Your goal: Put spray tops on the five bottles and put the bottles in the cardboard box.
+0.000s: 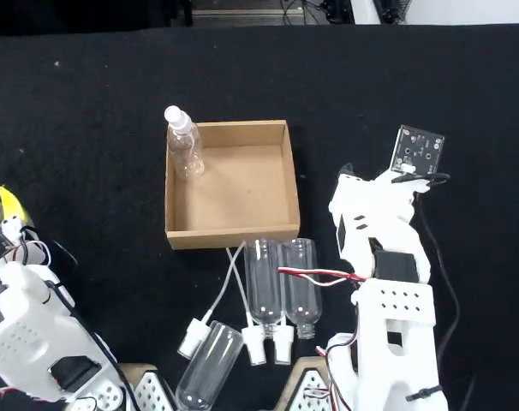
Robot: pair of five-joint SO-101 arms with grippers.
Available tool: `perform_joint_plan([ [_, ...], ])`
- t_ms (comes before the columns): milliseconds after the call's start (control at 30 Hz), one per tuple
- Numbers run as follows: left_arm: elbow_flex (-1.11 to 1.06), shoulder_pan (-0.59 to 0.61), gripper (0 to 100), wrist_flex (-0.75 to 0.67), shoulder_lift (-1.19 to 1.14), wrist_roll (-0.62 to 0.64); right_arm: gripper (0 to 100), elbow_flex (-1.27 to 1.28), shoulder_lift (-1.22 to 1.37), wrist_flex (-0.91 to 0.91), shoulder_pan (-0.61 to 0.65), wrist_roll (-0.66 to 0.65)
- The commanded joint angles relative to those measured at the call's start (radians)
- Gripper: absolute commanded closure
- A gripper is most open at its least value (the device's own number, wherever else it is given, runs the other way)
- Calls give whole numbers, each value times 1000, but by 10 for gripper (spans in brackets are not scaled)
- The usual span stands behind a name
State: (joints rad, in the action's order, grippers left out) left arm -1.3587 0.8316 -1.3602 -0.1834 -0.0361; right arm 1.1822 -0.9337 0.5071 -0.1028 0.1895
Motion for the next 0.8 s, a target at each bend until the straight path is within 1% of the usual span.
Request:
perform_joint_plan([
  [0, 5, -13, 927, -5, 52, 0, 829, -4, -24, -26, 5, -11],
  [167, 5, -8, 913, -6, 54, 0, 829, -4, -24, -26, 5, -11],
  [267, -7, -22, 913, -77, 54, 0, 829, -4, -24, -26, 5, -11],
  [333, -27, -53, 913, -132, 55, -2, 829, -4, -24, -28, 5, -11],
  [400, -44, -91, 913, -170, 68, -46, 829, -4, -24, -28, 5, -11],
  [500, -56, -159, 913, -157, 126, -98, 829, -4, -24, -28, 5, -11],
  [600, -56, -209, 913, -83, 218, -98, 829, -4, -24, -28, 5, -11],
  [733, -56, -277, 913, 150, 397, -92, 829, -4, -24, -31, -15, -11],
  [767, -58, -294, 913, 213, 454, -74, 829, -4, -24, -31, -25, -11],
])
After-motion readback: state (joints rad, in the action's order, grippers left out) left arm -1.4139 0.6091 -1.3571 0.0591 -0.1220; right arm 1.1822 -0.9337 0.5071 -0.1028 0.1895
